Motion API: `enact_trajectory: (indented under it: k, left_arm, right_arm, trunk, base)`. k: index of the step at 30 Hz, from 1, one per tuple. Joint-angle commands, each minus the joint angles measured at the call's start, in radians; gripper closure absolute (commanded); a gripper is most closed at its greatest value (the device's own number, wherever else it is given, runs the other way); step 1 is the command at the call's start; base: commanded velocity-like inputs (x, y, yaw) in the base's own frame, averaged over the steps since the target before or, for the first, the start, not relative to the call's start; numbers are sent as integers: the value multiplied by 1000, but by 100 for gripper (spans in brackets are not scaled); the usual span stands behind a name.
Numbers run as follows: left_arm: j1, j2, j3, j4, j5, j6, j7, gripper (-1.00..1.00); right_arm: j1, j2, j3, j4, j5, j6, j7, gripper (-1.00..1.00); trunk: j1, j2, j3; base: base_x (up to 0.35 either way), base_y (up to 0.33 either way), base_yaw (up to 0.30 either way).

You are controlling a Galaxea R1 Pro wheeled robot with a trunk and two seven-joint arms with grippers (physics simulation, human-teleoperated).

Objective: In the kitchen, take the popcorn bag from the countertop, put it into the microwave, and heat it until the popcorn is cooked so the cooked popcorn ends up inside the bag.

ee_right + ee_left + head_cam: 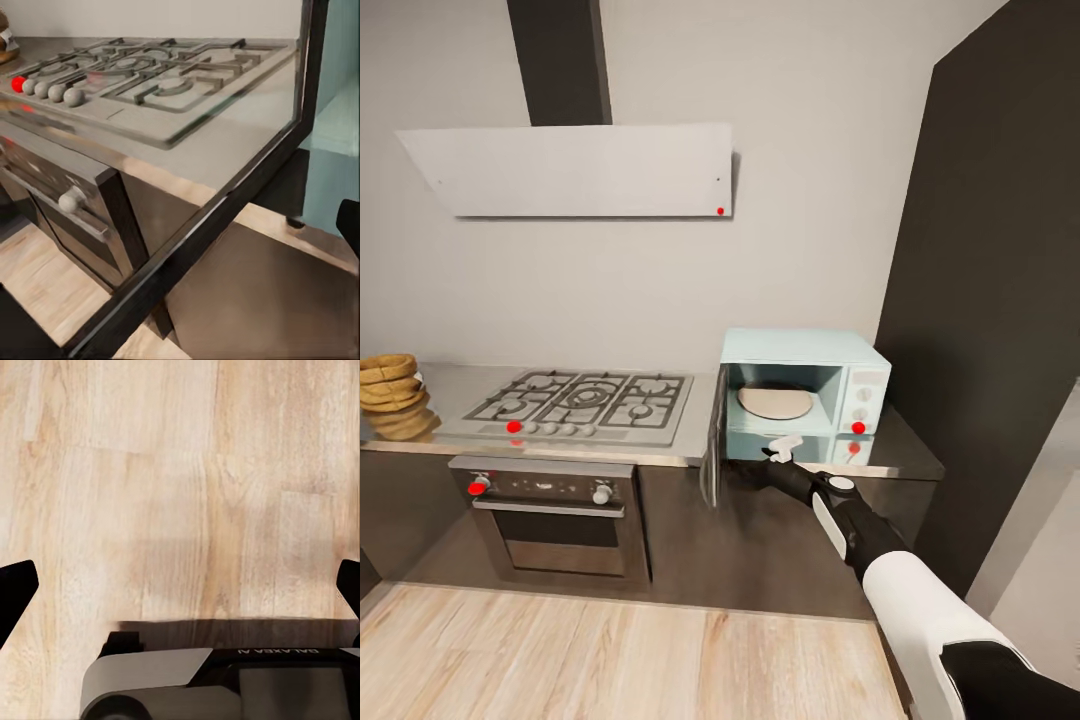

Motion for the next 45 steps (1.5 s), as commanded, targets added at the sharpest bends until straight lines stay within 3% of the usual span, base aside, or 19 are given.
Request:
enact_trajectory:
  k: [1,10,16,20,22,26,30,35,36,40,45]
  left_arm:
    - [-1,0,0,1,1,-4,1,-100]
    - [-1,0,0,1,1,-4,1,-100]
    - [-1,1,1,1,1,-3,1,-100]
    - [-1,0,1,1,1,-3,1,-100]
    - [-1,0,-1,1,0,-4,1,-100]
    - [-1,-1,-1,1,0,-4,1,-100]
    - [-1,-2,-1,1,0,-4,1,-100]
    - [-1,-2,1,1,1,-3,1,-100]
    - [-1,-2,2,1,1,-2,1,-100]
    - [-1,0,3,1,2,-3,1,-100]
    - [-1,0,3,1,2,-3,1,-100]
  right_arm:
    - [0,0,0,-2,-1,6,2,-100]
    - [-1,-7,-3,-2,-2,5,-5,-100]
    - [7,-17,-4,3,-2,-6,-61,-100]
    - [46,-67,-19,8,-2,-4,-93,-100]
    - [132,-96,-43,11,-1,-2,-107,-100]
    - [235,-102,-48,9,-1,-4,-163,-100]
    - [326,-100,-45,14,2,-24,-235,-100]
    - [442,-93,-41,17,10,-154,-259,-100]
    - [491,-84,-37,77,10,-193,-263,-100]
    - [497,-80,-39,109,1,-197,-263,-100]
    - [497,-26,-39,161,8,-198,-263,-100]
  trunk:
    - [0,-1,-1]
    - [0,-1,-1]
    - [0,-1,-1]
    - [0,-1,-1]
    - [0,-1,-1]
    - [0,-1,-1]
    - [0,-1,-1]
    - [0,-1,-1]
    - [0,-1,-1]
    - [0,-1,-1]
    - [0,-1,-1]
  base:
    - [0,-282,0]
    - [0,-72,0]
    - [0,-1,0]
    - [0,0,0]
    - [0,0,0]
    - [0,0,0]
    - [0,0,0]
    - [-2,3,0]
    - [-146,285,0]
    - [-161,315,65]
    - [-162,318,243]
